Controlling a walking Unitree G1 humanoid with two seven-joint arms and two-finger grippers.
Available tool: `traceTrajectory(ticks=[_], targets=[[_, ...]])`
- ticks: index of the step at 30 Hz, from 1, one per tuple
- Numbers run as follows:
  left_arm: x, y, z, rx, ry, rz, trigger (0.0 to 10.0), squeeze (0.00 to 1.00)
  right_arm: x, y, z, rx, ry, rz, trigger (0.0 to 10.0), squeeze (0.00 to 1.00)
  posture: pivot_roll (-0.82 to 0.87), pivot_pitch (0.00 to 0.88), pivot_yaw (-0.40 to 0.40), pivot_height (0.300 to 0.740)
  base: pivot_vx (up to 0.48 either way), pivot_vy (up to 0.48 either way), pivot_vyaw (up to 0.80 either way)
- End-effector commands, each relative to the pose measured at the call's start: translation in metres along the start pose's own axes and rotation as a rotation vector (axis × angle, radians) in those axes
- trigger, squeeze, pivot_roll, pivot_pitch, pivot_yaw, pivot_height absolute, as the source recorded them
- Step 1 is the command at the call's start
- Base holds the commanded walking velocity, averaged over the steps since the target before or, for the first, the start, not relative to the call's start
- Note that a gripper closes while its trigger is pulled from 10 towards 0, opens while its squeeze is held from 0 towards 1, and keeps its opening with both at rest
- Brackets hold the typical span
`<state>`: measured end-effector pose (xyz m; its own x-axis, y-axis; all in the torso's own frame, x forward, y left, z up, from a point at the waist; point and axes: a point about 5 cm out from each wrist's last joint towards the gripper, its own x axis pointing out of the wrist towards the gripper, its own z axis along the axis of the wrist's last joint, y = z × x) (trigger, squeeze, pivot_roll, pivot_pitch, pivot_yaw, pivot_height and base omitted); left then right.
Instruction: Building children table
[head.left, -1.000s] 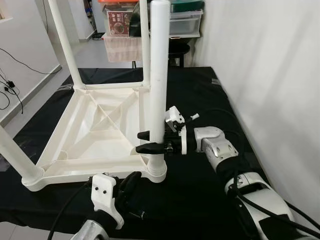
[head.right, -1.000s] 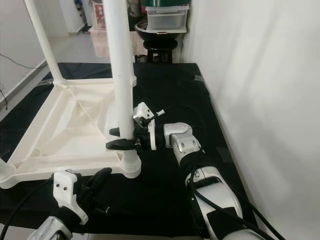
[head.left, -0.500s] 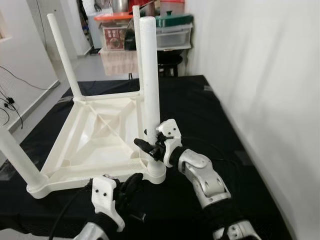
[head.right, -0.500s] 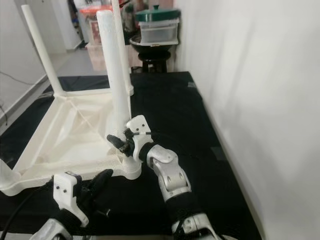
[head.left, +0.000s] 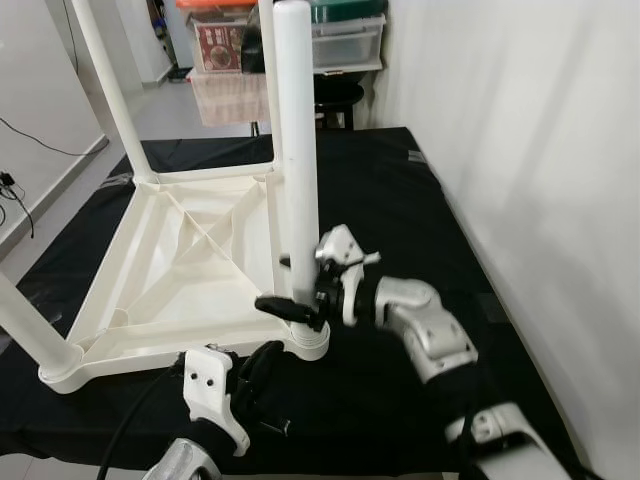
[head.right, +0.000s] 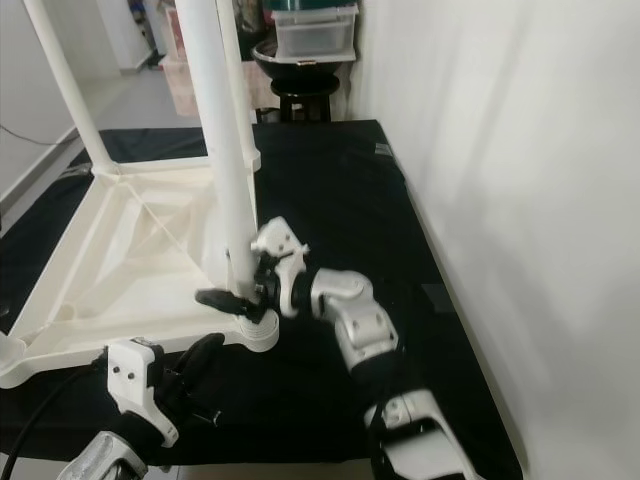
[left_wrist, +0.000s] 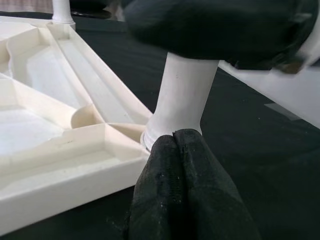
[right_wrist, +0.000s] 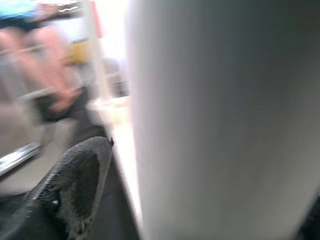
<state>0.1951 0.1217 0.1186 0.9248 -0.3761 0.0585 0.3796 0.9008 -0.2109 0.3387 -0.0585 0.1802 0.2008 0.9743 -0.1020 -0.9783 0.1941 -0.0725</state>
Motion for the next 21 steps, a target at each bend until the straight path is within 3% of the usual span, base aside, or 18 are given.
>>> traceTrajectory(ticks=[1, 10, 11, 21], targets=[[-0.002, 0.002, -0.005, -0.003, 0.022, 0.015, 10.0, 0.00, 0.004, 0.002, -0.002, 0.008, -0.001, 0.118, 10.0, 0.00, 0.01, 0.000, -0.005, 0.740, 0.000, 0.000, 0.00], [-0.002, 0.002, -0.006, 0.001, 0.021, 0.018, 10.0, 0.00, 0.003, -0.009, -0.004, 0.056, 0.048, 0.196, 10.0, 0.00, 0.03, 0.000, -0.010, 0.740, 0.000, 0.000, 0.00], [-0.002, 0.002, -0.006, 0.001, 0.020, 0.019, 10.0, 0.00, 0.001, -0.011, -0.002, 0.084, 0.032, 0.217, 0.0, 0.00, 0.03, 0.000, -0.010, 0.740, 0.000, 0.000, 0.00], [-0.002, 0.001, -0.005, -0.003, 0.021, 0.017, 10.0, 0.00, -0.007, -0.013, -0.010, 0.089, 0.040, 0.209, 0.0, 0.00, 0.02, 0.000, -0.007, 0.740, 0.000, 0.000, 0.00]])
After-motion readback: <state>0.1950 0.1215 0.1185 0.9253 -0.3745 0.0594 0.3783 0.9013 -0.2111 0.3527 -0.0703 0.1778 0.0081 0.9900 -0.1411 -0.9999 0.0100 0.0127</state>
